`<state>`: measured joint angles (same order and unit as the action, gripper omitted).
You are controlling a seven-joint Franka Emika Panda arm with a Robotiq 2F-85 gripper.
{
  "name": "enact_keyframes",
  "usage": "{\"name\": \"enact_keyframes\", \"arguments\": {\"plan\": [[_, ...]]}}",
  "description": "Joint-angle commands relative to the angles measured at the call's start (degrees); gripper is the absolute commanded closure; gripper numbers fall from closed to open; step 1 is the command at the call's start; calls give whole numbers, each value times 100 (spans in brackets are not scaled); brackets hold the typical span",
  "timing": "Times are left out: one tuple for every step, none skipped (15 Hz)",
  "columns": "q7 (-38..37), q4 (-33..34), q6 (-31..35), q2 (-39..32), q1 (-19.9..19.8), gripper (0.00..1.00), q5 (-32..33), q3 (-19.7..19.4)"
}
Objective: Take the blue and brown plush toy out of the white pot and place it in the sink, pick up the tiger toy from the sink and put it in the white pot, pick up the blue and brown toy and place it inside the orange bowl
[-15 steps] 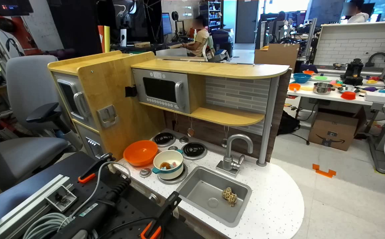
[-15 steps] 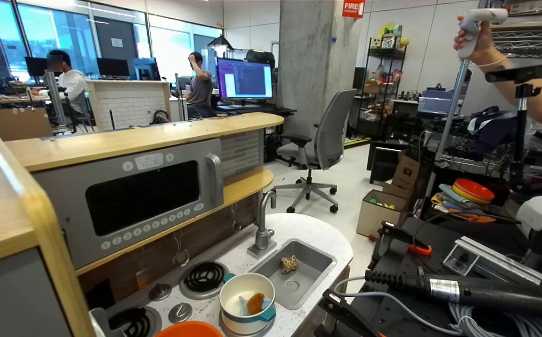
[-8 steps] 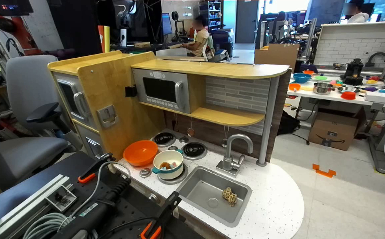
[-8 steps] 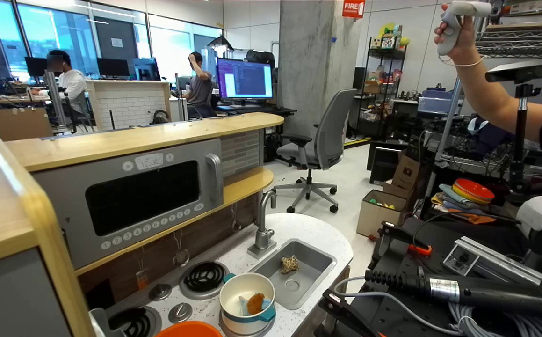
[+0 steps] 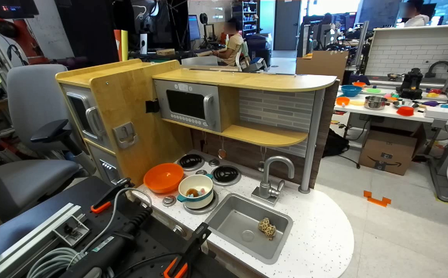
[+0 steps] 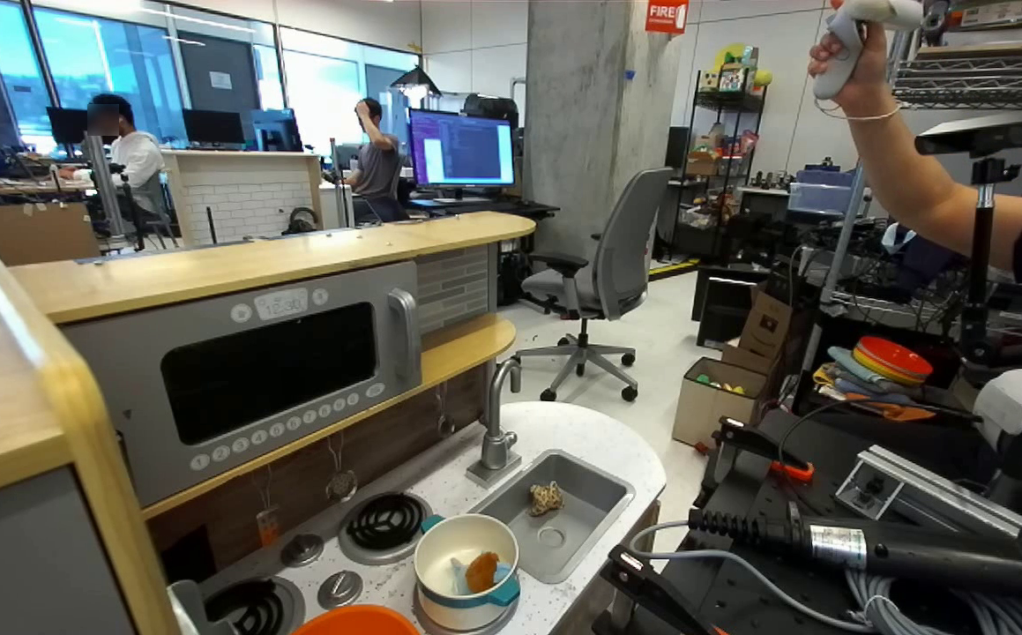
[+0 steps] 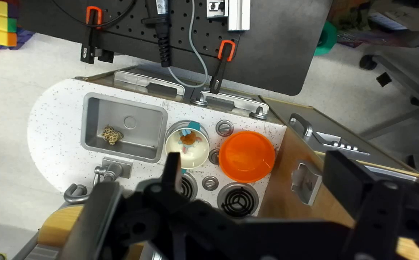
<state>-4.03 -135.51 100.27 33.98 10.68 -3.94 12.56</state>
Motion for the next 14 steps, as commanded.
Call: {"name": "enact_keyframes", "arguments": {"plan": [[36,32,48,3,30,0,11,-48],[40,36,49,1,28,0,10,-55],[56,43,48,-16,23,0,13,-68],[93,37,52,-34,27,0,26,-74],[121,12,98,-43,28,0,45,-75],[163,-14,144,-59,30,0,61,-81],[262,-60,227,-83,45,0,83,-94],[369,-127,366,-111,54,0,105,-107],[472,-181,476,-163,59,0,119,-122],[550,-243,608,-195,61,0,124,-134],[679,-331,751,-240,74,0,122,-166],[816,-416,903,-291,90,0,111,-199],[984,-522,1066,-375,106,0,108,-235],[1132,-632,1246,-477,112,0,122,-260]]}}
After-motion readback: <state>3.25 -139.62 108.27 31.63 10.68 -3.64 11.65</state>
